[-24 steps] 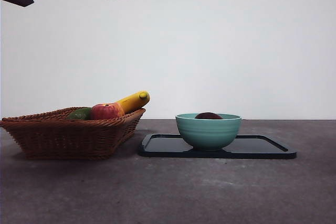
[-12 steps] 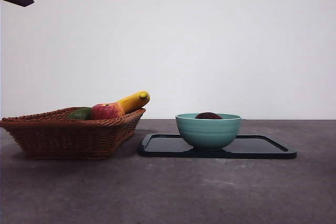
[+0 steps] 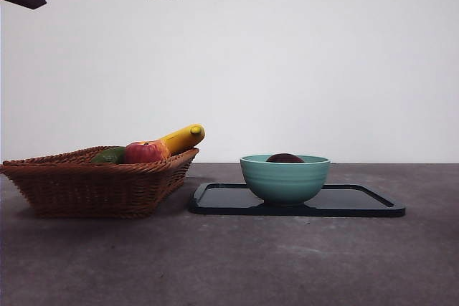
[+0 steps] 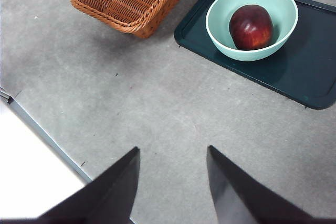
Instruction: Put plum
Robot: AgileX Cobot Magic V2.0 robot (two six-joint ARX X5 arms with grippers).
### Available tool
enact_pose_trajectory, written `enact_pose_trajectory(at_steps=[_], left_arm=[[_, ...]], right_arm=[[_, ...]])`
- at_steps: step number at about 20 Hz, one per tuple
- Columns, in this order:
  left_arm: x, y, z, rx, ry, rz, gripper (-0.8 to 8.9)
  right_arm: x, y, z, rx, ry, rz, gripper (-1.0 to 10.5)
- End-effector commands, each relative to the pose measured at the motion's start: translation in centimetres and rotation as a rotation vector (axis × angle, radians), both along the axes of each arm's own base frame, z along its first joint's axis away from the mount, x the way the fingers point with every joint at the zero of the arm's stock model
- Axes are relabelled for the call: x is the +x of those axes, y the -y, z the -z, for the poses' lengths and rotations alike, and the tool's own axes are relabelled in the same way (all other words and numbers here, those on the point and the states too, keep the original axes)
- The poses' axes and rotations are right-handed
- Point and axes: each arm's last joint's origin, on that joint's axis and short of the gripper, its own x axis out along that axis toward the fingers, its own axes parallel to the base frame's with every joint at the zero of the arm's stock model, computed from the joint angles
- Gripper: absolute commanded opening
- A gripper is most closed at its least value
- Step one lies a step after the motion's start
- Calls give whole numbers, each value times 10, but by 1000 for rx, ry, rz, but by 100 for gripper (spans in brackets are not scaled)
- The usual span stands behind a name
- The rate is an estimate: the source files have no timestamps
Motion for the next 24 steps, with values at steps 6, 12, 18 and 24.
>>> enact_pose_trajectory(at_steps=[6,12,18,24], left_arm=[[18,13,-25,-161,138,-69,406],[65,43,-51,-120,176,-134,406],[138,91,-66,-53,231,-140,406],[198,131,-46,-4,258,-164,406]], right_arm=[[0,-1,-2,13,2,-1,204],[0,-1,-2,13,2,-1,204],[0,-1,-2,13,2,0,204],[0,-1,-2,14,0,1,204]])
